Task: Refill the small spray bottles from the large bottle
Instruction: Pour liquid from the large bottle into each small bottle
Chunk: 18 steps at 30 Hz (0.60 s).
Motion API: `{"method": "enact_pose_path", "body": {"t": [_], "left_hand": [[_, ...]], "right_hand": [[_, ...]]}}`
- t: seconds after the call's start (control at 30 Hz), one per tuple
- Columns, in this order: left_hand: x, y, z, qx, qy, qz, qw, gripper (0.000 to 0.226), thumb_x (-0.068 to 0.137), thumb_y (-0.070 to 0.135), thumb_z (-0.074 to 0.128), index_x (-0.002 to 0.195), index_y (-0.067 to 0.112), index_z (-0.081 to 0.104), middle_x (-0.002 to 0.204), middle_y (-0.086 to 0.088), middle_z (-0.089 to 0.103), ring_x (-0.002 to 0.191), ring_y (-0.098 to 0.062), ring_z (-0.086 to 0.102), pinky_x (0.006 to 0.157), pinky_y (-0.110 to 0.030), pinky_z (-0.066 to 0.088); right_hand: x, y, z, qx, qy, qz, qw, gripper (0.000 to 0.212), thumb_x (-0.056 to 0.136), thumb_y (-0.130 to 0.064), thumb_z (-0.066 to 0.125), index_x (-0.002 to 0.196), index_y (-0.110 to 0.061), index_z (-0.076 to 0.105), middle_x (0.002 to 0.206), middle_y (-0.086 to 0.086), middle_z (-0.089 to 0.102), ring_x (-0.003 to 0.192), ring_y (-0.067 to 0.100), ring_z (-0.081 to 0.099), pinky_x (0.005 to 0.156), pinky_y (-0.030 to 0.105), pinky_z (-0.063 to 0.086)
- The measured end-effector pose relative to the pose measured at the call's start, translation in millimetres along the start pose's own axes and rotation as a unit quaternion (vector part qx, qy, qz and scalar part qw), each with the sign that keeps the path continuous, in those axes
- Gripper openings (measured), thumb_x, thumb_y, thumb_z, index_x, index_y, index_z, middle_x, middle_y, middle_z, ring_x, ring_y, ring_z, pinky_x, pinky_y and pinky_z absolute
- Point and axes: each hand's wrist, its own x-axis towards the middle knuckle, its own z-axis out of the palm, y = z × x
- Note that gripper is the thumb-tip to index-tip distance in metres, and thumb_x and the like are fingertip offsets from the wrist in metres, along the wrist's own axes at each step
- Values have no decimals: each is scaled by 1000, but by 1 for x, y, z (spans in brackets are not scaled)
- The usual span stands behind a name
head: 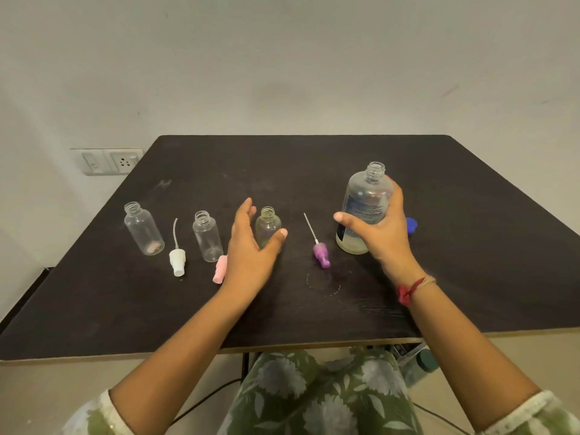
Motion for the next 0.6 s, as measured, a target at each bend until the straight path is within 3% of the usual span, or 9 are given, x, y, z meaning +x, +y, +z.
{"method": "enact_pose_path", "body": {"t": [0.23,0.37,0.6], "left_hand": [[-1,-4,2,7,-7,26,1000,67,88,18,68,144,23,33,138,5,48,126,-8,47,111,-35,39],[-1,-6,2,-20,-4,30,999,56,84,18,72,132,27,45,128,5,58,119,-10,56,105,-39,45],[-5,-1,2,-73,-22,27,997,49,76,21,80,113,27,48,114,6,66,107,-6,63,98,-38,51]], "right_hand": [[-4,4,4,-23,11,22,999,73,62,-23,88,113,-36,38,111,-14,54,103,3,58,91,27,50],[-5,6,3,-26,8,29,999,71,65,-24,86,115,-28,37,109,-15,53,100,-1,58,88,23,49],[-11,7,3,-48,7,5,999,70,68,-21,85,119,-21,37,109,-14,54,102,-1,57,88,20,47]]}}
